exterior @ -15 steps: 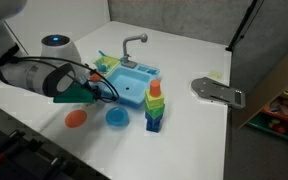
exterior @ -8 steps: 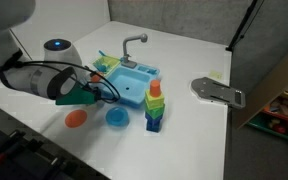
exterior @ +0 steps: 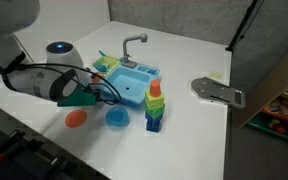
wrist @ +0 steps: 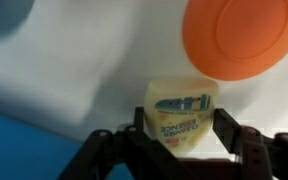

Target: Put the toy bottle in the toy sink

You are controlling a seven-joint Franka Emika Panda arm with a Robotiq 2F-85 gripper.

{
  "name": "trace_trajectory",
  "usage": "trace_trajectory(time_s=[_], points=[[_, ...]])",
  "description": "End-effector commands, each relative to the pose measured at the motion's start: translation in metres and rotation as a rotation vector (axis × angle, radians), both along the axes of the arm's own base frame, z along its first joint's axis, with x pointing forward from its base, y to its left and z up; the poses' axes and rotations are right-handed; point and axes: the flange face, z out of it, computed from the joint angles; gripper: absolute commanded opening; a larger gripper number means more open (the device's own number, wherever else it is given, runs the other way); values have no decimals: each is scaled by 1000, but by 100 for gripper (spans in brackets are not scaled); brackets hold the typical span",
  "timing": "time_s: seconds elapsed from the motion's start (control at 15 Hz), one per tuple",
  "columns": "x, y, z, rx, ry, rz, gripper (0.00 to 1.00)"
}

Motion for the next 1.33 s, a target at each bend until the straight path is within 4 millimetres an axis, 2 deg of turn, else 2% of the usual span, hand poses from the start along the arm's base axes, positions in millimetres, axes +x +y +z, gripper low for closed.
trace_trajectory(time_s=[0.0, 0.13, 0.27, 0.47, 0.6, 0.73, 0.8, 0.87, 1.07, 1.27], points=[[4, -2, 4, -1, -19, 16, 43], [2, -1, 13, 11, -15, 10, 39], [-1, 1, 26, 20, -15, 10, 27], [-10, 3, 39, 34, 2, 11, 3], [-16, 3, 41, 43, 14, 7, 0], [-21, 2, 43, 47, 26, 5, 5], [-23, 1, 44, 50, 31, 2, 28], [-25, 0, 46, 48, 35, -4, 30], [-26, -3, 55, 44, 41, -36, 54], [-16, -8, 62, 25, 29, -99, 78]])
